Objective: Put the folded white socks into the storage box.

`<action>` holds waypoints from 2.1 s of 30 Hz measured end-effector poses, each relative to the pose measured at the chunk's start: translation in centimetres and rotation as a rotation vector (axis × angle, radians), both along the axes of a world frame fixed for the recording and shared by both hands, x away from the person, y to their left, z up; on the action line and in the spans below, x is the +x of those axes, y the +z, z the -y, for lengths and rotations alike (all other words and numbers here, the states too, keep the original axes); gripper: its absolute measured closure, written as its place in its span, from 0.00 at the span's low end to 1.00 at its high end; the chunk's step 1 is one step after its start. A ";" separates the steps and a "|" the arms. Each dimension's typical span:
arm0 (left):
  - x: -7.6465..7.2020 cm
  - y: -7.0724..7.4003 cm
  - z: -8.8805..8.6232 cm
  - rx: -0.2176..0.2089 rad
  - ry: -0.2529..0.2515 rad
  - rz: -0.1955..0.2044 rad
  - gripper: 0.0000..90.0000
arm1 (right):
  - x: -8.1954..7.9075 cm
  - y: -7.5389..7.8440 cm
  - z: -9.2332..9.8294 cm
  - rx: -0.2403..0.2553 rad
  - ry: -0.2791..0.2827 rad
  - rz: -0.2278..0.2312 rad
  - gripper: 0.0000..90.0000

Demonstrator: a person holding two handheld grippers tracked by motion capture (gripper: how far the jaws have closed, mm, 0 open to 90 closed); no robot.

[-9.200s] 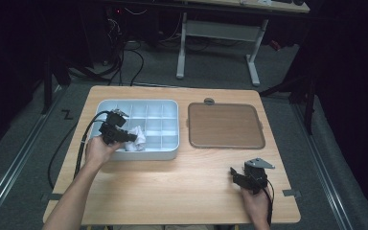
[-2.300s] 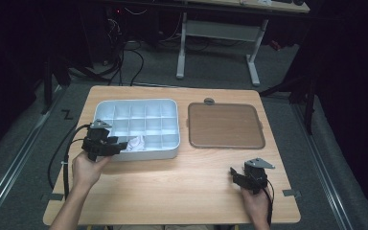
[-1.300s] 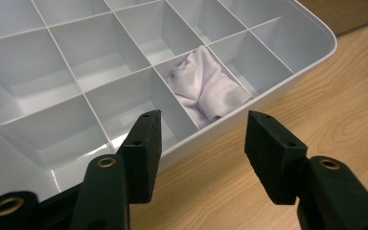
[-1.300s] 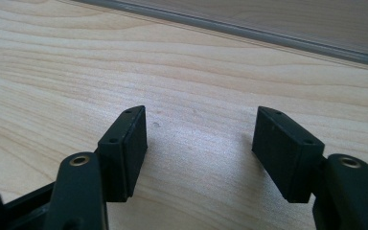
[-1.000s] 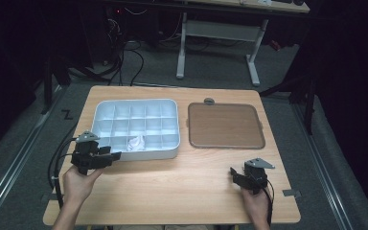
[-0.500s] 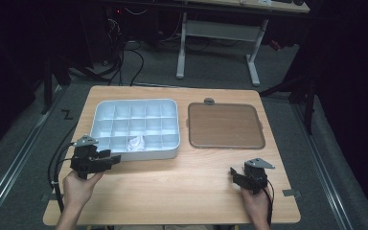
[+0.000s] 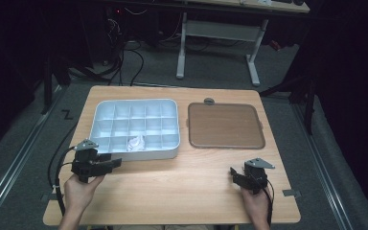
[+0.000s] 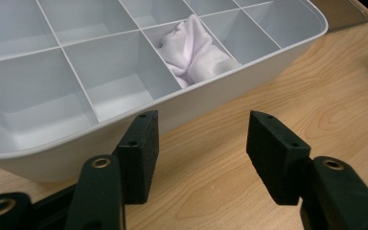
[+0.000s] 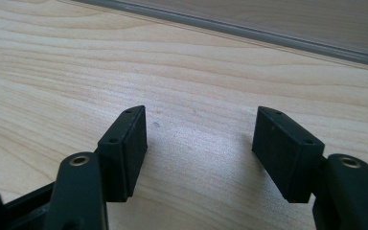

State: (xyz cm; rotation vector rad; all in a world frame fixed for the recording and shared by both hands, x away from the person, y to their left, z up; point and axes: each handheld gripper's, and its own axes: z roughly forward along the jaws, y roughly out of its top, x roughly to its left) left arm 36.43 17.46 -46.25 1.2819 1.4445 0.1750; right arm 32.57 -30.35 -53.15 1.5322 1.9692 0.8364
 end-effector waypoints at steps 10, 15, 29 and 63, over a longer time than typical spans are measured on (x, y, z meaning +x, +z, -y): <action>-0.3 -0.7 0.0 -0.011 0.005 -0.007 0.49 | 0.0 0.0 0.0 0.000 0.000 0.000 0.41; -0.5 -1.1 0.0 -0.016 0.007 -0.013 0.49 | 0.0 0.0 0.0 -0.001 0.000 0.000 0.41; -0.7 -2.4 0.1 -0.032 0.011 -0.037 0.48 | 0.0 0.0 0.0 -0.001 0.000 0.000 0.41; -1.0 -5.4 2.9 0.014 -0.021 -0.043 0.48 | 0.0 0.0 0.0 -0.001 -0.001 0.000 0.41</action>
